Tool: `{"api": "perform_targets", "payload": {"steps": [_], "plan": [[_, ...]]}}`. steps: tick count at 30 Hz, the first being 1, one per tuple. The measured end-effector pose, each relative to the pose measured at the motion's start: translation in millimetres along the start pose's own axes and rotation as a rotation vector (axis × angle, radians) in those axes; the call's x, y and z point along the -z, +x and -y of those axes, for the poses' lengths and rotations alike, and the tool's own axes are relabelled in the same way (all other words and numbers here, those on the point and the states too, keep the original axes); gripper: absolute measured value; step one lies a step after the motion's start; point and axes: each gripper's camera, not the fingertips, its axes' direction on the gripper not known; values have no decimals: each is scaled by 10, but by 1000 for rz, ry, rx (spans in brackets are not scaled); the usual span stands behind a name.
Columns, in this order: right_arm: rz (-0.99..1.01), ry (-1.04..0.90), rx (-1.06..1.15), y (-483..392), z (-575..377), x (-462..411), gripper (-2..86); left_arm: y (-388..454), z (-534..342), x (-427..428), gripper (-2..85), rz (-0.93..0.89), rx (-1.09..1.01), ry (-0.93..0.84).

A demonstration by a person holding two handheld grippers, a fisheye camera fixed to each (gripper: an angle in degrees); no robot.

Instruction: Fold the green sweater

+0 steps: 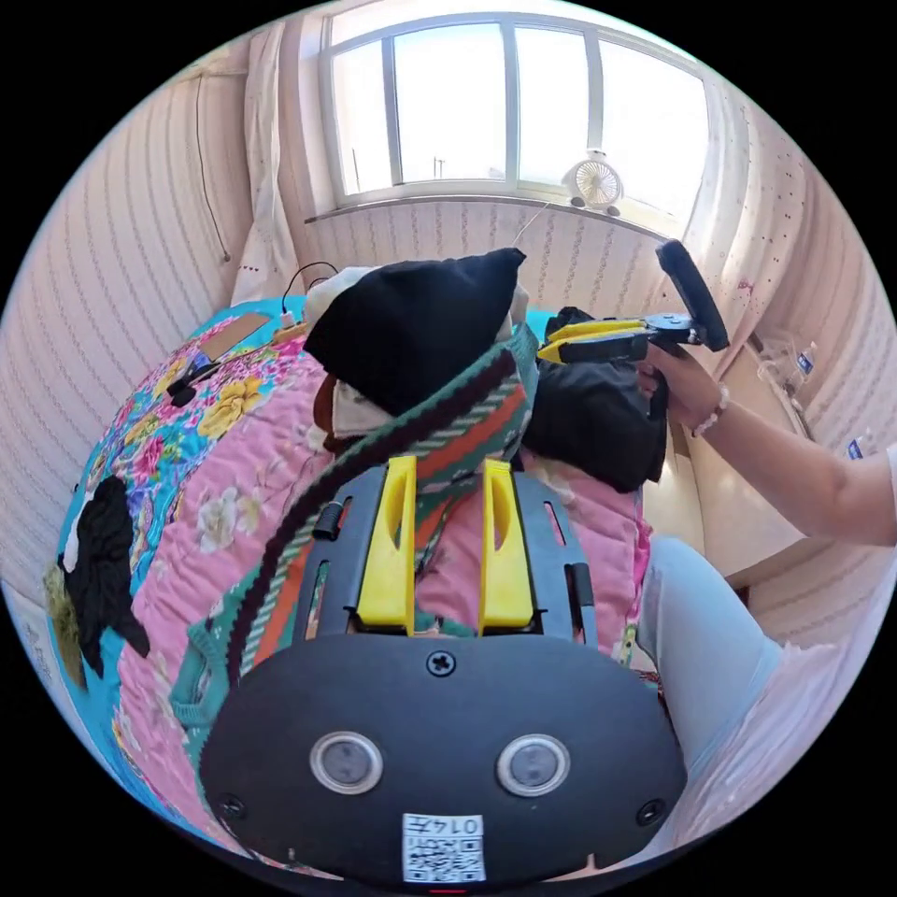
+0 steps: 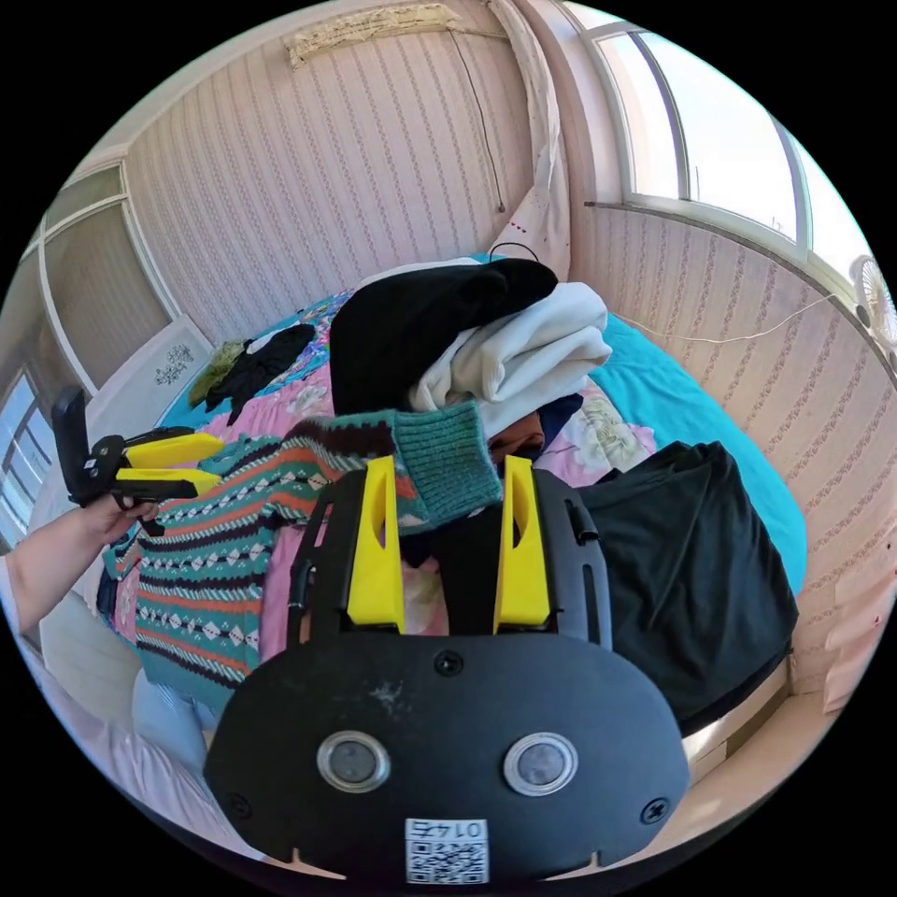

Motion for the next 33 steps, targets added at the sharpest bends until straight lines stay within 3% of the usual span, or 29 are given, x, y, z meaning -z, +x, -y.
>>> {"api": "perform_targets", "payload": {"steps": [6,10,13,19,21,23,27,33], "plan": [[49,-43,-27,282,110,-152,149,347,720,-611,106,82,-145,-70],[202,-117,-34,419,142,-200,55,528,831,-804,75,128,-224,-99],[263,-63,14,392,99,-51,13,564,884,-702,31,93,-214,-112],[165,74,126,198,47,179,25,574,710,-458,8,86,-236,-82],[137,88,95,183,86,69,106,529,684,-446,6,78,-197,-89],[102,-4,111,137,165,-160,128,490,667,-449,6,72,-163,-94],[300,-182,138,68,260,-510,48,435,629,-447,8,75,-139,-110],[413,-118,62,91,79,-467,18,388,393,-243,11,63,-153,-82]]}}
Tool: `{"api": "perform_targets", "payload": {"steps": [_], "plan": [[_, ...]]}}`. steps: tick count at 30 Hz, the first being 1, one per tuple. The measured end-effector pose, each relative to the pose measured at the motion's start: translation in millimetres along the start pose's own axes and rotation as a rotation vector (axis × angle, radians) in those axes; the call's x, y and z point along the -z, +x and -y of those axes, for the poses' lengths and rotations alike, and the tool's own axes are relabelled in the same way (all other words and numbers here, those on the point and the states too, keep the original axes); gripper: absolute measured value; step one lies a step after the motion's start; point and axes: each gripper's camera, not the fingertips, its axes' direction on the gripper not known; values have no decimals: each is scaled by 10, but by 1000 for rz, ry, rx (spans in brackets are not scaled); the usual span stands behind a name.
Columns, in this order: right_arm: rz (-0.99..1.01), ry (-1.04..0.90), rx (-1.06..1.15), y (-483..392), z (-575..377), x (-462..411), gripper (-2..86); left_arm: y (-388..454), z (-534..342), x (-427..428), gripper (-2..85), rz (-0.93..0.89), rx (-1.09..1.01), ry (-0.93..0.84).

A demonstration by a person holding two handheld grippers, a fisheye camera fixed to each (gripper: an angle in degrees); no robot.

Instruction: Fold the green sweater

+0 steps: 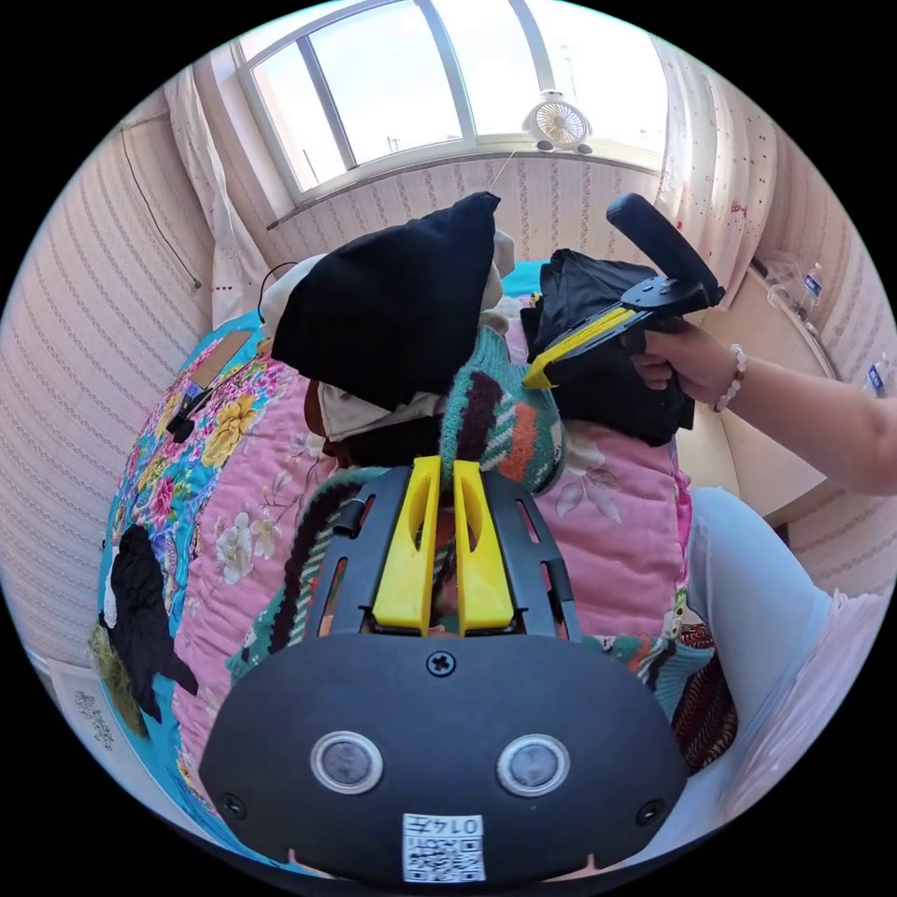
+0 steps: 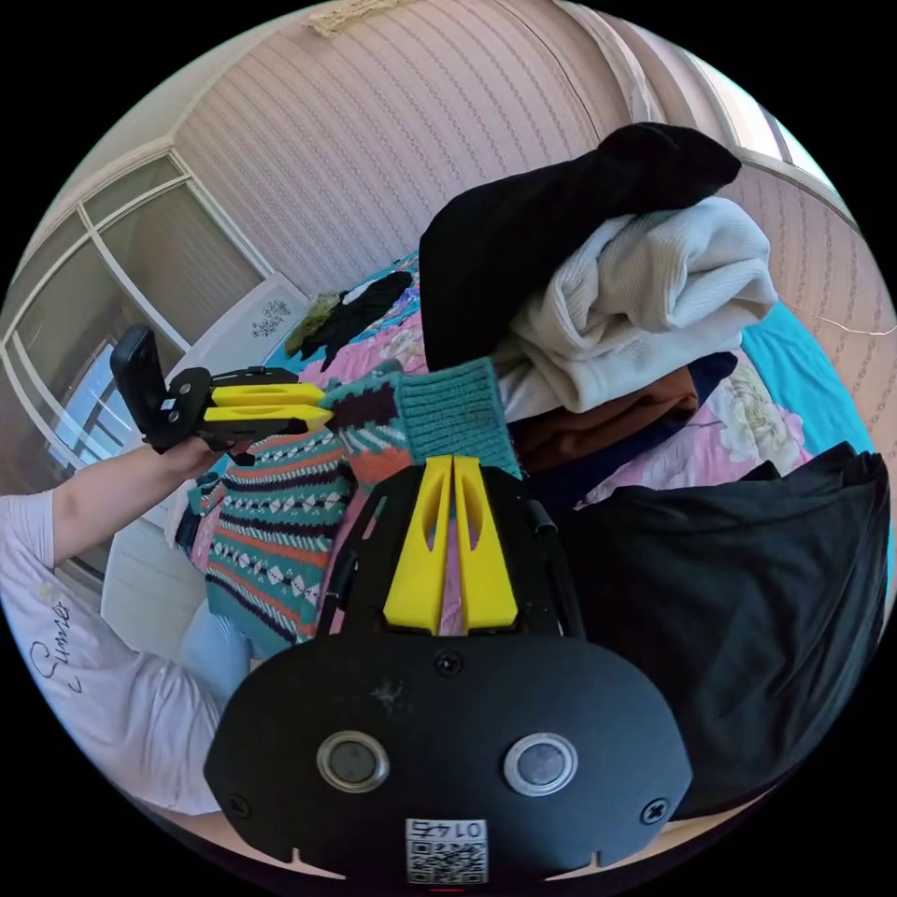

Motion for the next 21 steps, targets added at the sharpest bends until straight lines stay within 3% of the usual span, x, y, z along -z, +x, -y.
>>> {"api": "perform_targets", "payload": {"steps": [2,4,6,8,12,17,21], "plan": [[30,62,-88,-18,-170,14,44,-17,-179,99,11,-5,10,21],[70,149,-234,-52,-450,-109,165,-73,-449,173,10,-13,55,29],[143,168,-276,-103,-567,-331,207,-121,-634,200,10,-22,95,26],[286,128,-249,-187,-557,-585,188,-165,-800,252,11,-33,134,27],[503,94,-187,-548,-452,-894,50,-265,-1183,509,11,29,170,46],[556,180,72,-1544,-276,-874,31,-504,-1795,1050,13,80,267,119],[536,83,340,-2762,-187,-1222,31,-584,-2633,1448,15,154,385,125]]}}
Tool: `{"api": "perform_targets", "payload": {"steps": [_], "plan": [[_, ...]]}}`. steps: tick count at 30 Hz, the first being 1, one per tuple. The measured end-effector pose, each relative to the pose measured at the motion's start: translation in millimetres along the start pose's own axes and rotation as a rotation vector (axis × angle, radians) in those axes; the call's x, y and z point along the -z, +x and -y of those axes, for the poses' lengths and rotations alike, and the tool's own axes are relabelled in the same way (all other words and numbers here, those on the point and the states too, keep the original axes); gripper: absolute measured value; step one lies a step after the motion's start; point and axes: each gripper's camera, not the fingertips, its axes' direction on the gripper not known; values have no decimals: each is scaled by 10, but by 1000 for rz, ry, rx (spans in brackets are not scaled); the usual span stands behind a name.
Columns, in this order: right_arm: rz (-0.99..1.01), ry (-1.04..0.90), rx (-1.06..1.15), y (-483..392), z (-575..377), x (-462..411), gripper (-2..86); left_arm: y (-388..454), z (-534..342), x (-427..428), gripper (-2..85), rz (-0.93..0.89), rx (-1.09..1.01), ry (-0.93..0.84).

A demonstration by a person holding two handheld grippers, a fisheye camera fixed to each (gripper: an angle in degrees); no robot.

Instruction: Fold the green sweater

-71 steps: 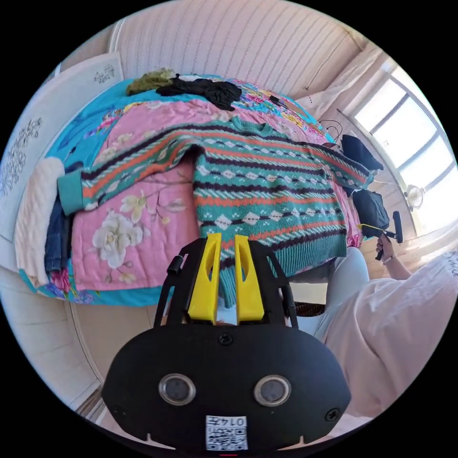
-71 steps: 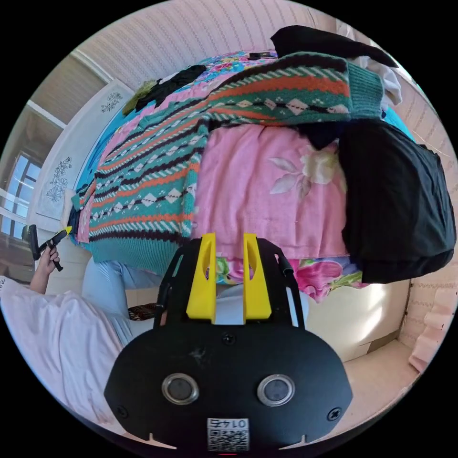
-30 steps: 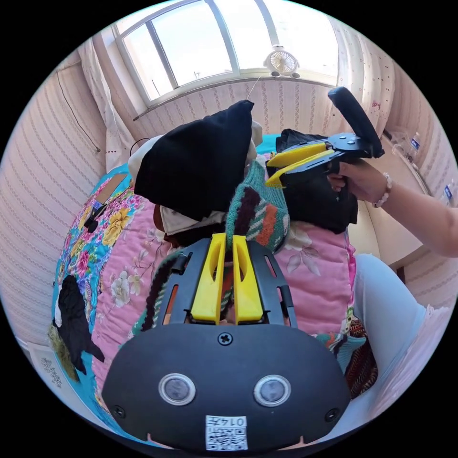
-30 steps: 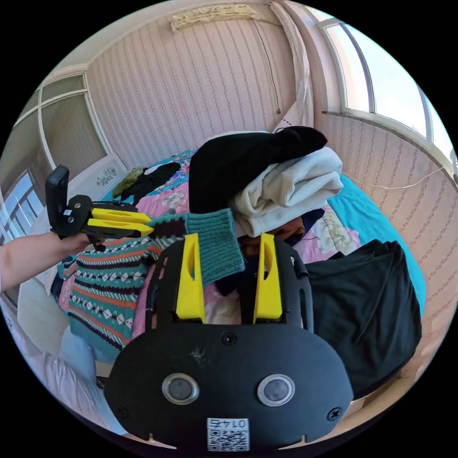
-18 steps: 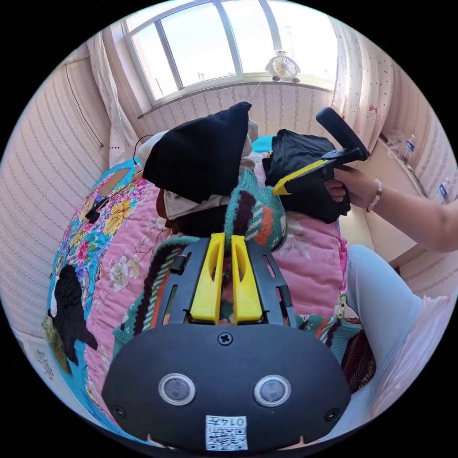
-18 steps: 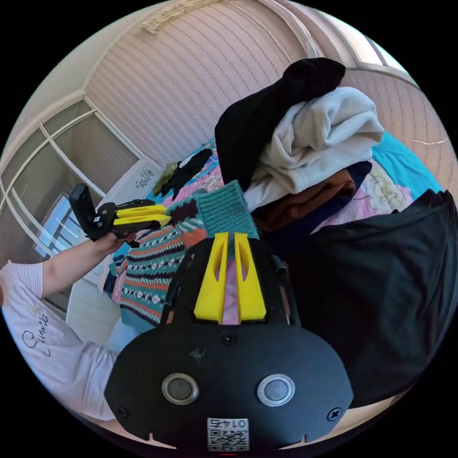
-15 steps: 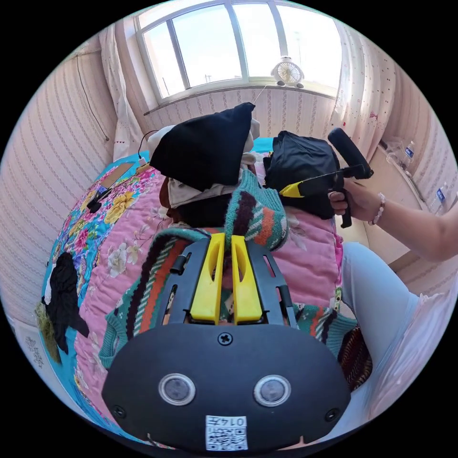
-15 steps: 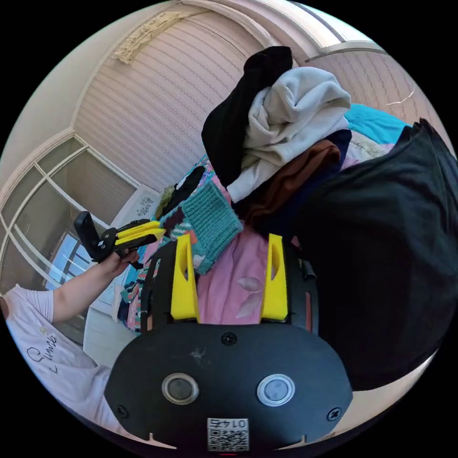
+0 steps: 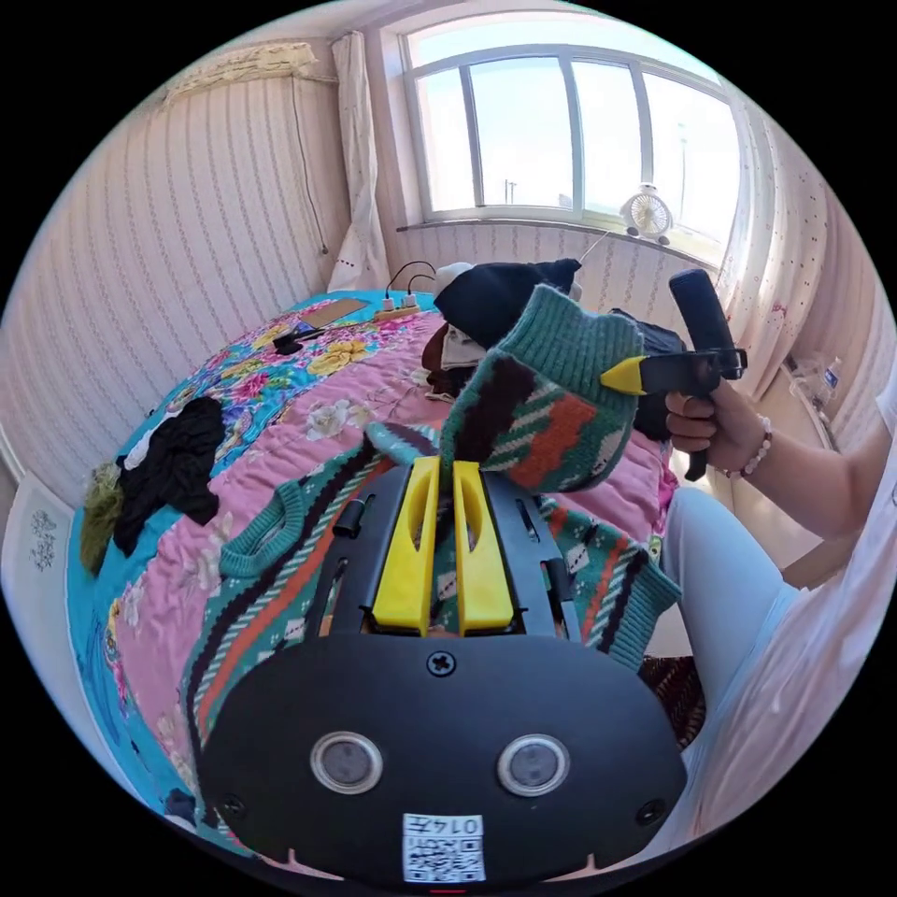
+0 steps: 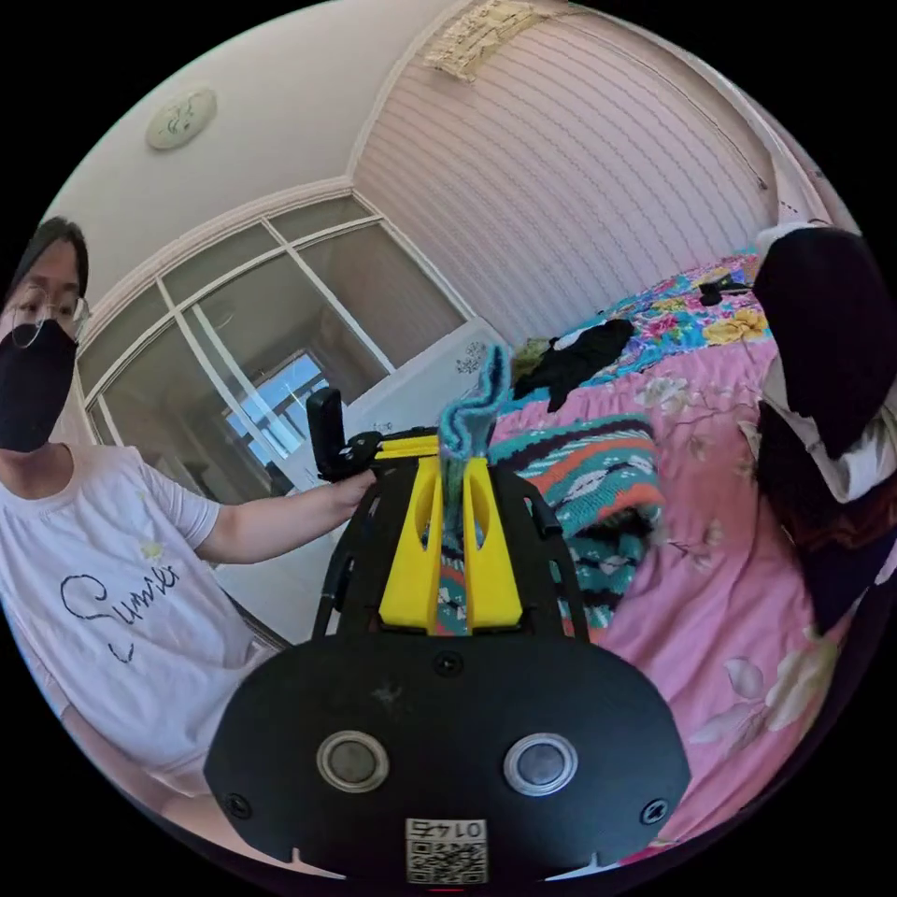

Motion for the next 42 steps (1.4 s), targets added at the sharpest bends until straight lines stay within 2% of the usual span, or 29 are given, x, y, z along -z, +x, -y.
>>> {"api": "perform_targets", "payload": {"steps": [5,6,10,18,20,22,25,27,30,34,36,38,40,42], "plan": [[-51,-279,158,-627,-34,-1461,40,-547,-992,39,21,75,221,-121],[-79,-362,174,-732,-115,-1824,47,-693,-1244,34,18,93,320,-164],[-50,-605,208,-1030,-434,-2733,61,-1013,-1878,285,10,89,496,-163],[-215,-631,223,-1258,-474,-3517,109,-1163,-2466,529,57,104,587,-133],[-222,-681,238,-1312,-487,-3846,122,-1196,-2569,376,81,86,602,-207],[-269,-779,232,-1315,-544,-4325,124,-1271,-2729,97,110,82,640,-369],[-369,-856,184,-1279,-528,-4746,78,-1390,-2846,152,72,61,629,-363],[-353,-874,165,-1344,-409,-4873,46,-1493,-2905,323,39,20,672,-321],[-321,-822,195,-1480,-295,-5024,26,-1586,-3056,558,20,54,673,-240],[-315,-911,149,-1377,-393,-5505,21,-1618,-3350,310,21,112,567,-369],[-294,-904,127,-1361,-362,-5601,23,-1664,-3436,354,26,114,571,-359],[-273,-925,120,-1384,-301,-5664,28,-1779,-3564,487,33,74,660,-327],[-263,-974,120,-1457,-189,-5693,38,-1936,-3834,818,44,30,760,-212],[-260,-958,105,-1522,-60,-5698,52,-2073,-4116,1153,45,81,851,-112]]}}
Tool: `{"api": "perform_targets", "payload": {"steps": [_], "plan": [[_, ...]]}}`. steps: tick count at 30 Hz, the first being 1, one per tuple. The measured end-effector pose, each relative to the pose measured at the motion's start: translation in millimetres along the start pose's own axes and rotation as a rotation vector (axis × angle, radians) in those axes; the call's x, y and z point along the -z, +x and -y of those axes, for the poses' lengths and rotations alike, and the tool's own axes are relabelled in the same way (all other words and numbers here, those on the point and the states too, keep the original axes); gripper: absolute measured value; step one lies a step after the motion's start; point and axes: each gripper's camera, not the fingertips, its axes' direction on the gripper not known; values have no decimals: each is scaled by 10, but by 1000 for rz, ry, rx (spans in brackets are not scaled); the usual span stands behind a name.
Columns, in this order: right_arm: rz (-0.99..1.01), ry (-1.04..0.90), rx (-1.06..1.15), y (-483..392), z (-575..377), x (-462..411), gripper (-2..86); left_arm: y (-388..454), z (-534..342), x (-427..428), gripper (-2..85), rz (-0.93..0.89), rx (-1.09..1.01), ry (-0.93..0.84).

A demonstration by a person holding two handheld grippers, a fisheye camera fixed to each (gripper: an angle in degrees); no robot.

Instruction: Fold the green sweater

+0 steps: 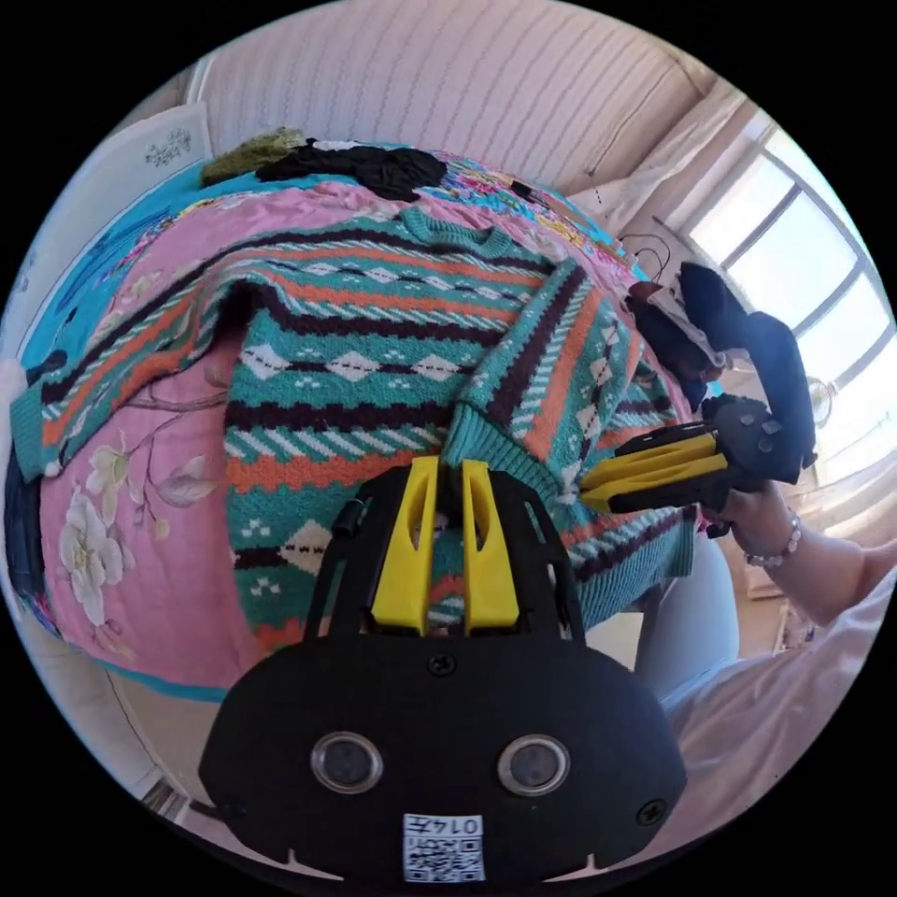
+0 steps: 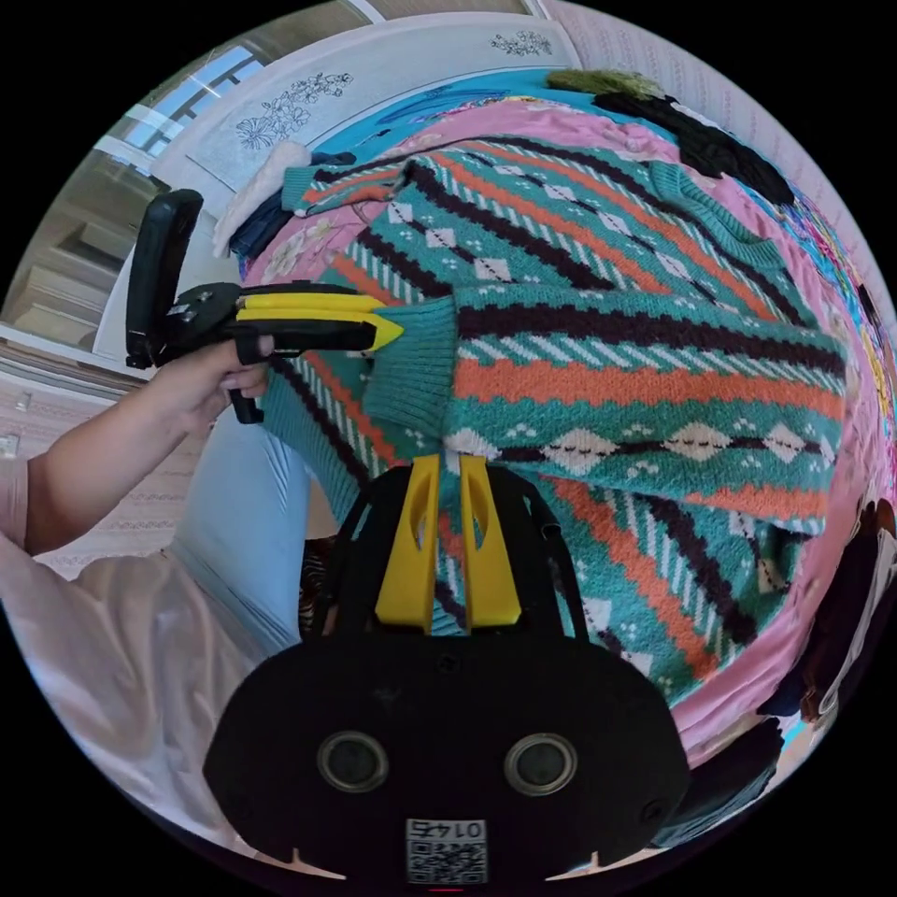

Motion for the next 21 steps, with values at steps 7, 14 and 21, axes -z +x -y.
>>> {"api": "perform_targets", "payload": {"steps": [7,14,21], "plan": [[9,157,252,-734,1156,308,54,-1757,-506,941,41,201,434,338],[-21,47,477,-1601,2563,-274,89,-2825,-655,1192,27,282,697,471],[-211,15,500,-1937,3138,-899,131,-3344,-655,961,74,149,823,487]]}}
